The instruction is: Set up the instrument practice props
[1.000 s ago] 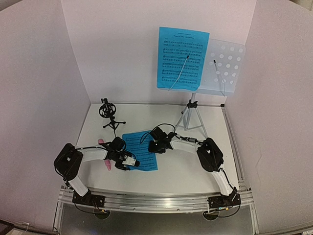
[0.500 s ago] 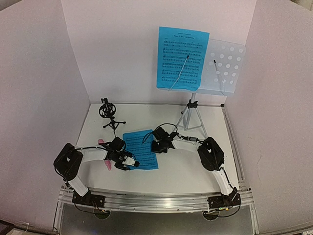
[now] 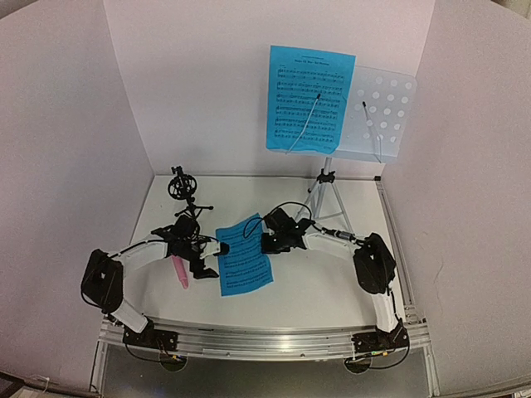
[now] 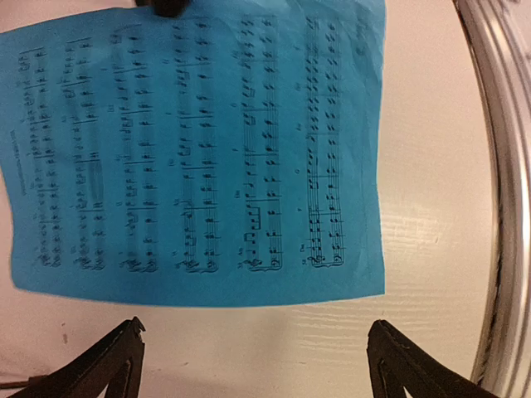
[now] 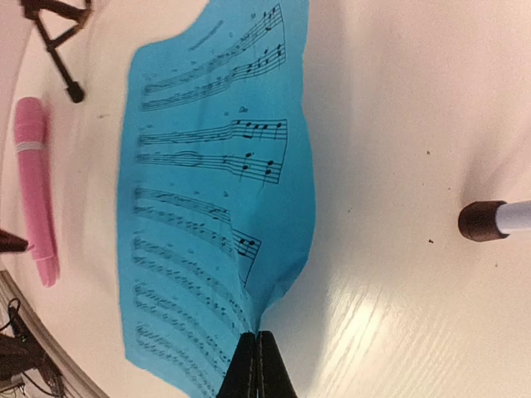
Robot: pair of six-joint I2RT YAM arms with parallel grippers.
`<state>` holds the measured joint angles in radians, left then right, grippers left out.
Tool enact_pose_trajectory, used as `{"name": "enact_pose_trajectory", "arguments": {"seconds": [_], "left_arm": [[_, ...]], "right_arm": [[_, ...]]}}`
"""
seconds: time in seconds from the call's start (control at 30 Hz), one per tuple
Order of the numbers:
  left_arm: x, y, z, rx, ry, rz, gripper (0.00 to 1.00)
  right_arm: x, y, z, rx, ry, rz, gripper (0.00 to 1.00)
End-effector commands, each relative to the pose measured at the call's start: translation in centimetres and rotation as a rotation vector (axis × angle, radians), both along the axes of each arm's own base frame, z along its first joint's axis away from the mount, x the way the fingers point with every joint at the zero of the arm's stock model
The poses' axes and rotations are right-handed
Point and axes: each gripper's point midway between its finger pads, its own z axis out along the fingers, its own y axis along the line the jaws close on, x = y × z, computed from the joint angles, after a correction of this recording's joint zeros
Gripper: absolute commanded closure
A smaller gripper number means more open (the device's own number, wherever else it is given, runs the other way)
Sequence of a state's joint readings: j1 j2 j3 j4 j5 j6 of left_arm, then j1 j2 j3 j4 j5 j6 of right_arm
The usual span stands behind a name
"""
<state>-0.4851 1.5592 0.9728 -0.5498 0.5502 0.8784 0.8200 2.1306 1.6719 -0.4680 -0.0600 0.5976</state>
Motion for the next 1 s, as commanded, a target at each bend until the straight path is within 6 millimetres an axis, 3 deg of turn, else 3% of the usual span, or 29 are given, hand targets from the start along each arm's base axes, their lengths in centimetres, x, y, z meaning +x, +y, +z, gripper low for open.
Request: {"name": "enact_pose_trajectory", "arguments": {"seconds": [0.0,0.27,0.4,0.57,0.73,0.97], "left_arm": [[1.8,-0.5,7.6,-0.273,0.157,0.304,0.05],[5.7,2.9,9.3,-0.494,0.347,0.715,0.00],[4.9,3.4,9.7,-0.544,0.352,0.719,0.00],[2.7,2.8,11.0,-0.657,0.420,0.656,0.00],[2.9,2.6,12.0,-0.697,0.377,0.625,0.00],[2.5,1.0,19.2,-0.862,0.343,0.474,0.00]], "right_arm": [[-2.0,-0.1,6.6,0.049,-0.156,0.164,1.00],[-6.2,-0.8,12.7,0.138,-0.263,0.341,1.00],[-7.8,-1.1,16.9,0.220,-0.320,0.395,1.00],[-8.8,-1.6,23.7,0.329,-0.427,0.411,1.00],[-9.6,-1.9,28.5,0.421,-0.504,0.413,1.00],[-10.3,-1.6,33.5,0.564,-0.610,0.433,1.00]]}}
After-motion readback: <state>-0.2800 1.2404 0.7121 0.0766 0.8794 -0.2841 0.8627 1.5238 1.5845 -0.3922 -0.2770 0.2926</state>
